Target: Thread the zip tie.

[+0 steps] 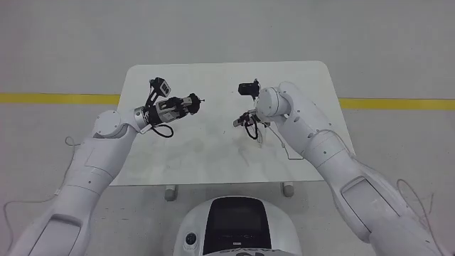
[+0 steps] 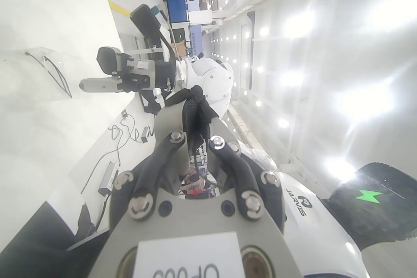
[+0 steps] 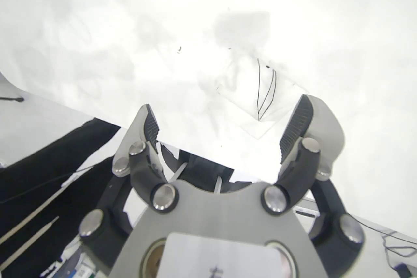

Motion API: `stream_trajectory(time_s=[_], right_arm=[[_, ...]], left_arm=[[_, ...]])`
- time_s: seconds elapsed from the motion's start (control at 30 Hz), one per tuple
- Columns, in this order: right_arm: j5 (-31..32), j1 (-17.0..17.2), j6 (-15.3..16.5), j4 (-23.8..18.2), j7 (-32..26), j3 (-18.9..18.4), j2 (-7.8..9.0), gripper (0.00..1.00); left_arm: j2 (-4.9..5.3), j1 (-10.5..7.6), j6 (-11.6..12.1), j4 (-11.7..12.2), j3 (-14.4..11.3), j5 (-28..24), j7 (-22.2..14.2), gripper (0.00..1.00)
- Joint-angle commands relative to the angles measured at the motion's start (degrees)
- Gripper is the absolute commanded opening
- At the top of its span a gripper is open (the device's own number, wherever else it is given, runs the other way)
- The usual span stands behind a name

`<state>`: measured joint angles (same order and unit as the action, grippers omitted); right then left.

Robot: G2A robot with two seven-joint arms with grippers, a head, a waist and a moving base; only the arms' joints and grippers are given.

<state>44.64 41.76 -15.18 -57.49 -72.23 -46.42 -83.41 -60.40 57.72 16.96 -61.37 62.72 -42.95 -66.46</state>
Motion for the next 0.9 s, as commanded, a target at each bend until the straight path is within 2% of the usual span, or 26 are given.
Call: stream_trajectory(time_s=[0.0, 0.03, 0.27, 0.47, 0.63, 0.8, 0.87], right_arm=[[-0.3, -1.5, 0.8, 1.9, -2.9, 1.8, -0.72, 1.00], [-0.3, -2.2, 1.4, 3.1, -3.8, 2.7, -1.09, 1.00], [-0.3, -2.2, 1.4, 3.1, -3.8, 2.7, -1.09, 1.00], [-1.8, -1.7, 3.1, 5.1, 0.4, 2.8, -1.63, 1.00], [-2.6, -3.2, 5.2, 9.6, 2.1, 4.9, -3.06, 1.00], [-2.6, -3.2, 5.2, 9.6, 2.1, 4.9, -3.06, 1.00], [-1.9, -2.6, 5.1, 9.6, 3.9, 4.9, -2.97, 1.00]], left_arm=[[0.00, 0.00, 0.0, 0.0, 0.0, 0.0, 0.0, 0.00], [0.00, 0.00, 0.0, 0.0, 0.0, 0.0, 0.0, 0.00], [0.00, 0.00, 0.0, 0.0, 0.0, 0.0, 0.0, 0.00], [0.00, 0.00, 0.0, 0.0, 0.0, 0.0, 0.0, 0.00], [0.00, 0.00, 0.0, 0.0, 0.0, 0.0, 0.0, 0.00], [0.00, 0.00, 0.0, 0.0, 0.0, 0.0, 0.0, 0.00], [0.00, 0.00, 0.0, 0.0, 0.0, 0.0, 0.0, 0.00]])
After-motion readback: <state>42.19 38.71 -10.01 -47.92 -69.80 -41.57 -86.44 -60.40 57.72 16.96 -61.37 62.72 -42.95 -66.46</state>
